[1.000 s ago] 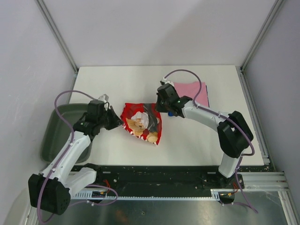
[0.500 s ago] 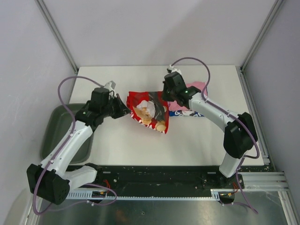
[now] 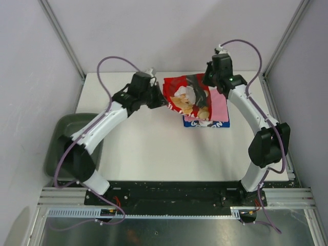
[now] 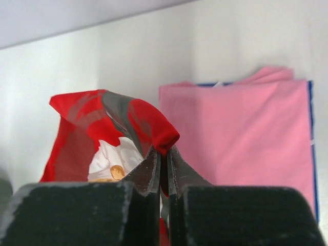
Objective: Fold and stack the t-shirts
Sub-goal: Put the neatly folded tshirt into the corner of the board with both arms
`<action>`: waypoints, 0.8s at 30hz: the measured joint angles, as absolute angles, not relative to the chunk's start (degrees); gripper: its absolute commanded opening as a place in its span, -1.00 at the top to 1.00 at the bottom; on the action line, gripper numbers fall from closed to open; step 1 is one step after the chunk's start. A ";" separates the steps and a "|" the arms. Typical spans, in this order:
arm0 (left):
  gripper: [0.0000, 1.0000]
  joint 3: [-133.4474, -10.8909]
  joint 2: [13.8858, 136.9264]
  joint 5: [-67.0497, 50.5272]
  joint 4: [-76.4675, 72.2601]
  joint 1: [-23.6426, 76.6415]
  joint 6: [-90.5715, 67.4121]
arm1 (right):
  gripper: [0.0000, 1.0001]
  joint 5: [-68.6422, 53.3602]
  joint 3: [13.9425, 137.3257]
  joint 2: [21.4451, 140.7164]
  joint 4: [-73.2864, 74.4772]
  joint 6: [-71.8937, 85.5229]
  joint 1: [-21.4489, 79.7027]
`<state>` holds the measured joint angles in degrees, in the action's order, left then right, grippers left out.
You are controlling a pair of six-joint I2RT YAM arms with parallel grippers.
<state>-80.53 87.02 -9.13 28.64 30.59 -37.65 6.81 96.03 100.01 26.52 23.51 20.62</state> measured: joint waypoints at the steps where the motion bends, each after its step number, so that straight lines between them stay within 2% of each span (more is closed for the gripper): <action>1: 1.00 -82.56 89.52 -9.10 28.51 31.16 -37.78 | 1.00 6.52 97.21 100.53 26.59 23.18 19.51; 13: 1.00 -103.09 110.48 -9.69 27.79 34.57 -40.58 | 1.00 3.29 105.93 109.69 29.21 20.03 10.07; 24: 1.00 -109.40 119.50 -11.16 27.77 35.55 -42.15 | 1.00 1.41 108.81 114.30 30.41 19.40 6.11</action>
<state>-109.40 119.50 -11.16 27.77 35.55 -42.15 1.41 108.81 114.30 30.41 19.40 6.11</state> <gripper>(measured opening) 0.004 0.040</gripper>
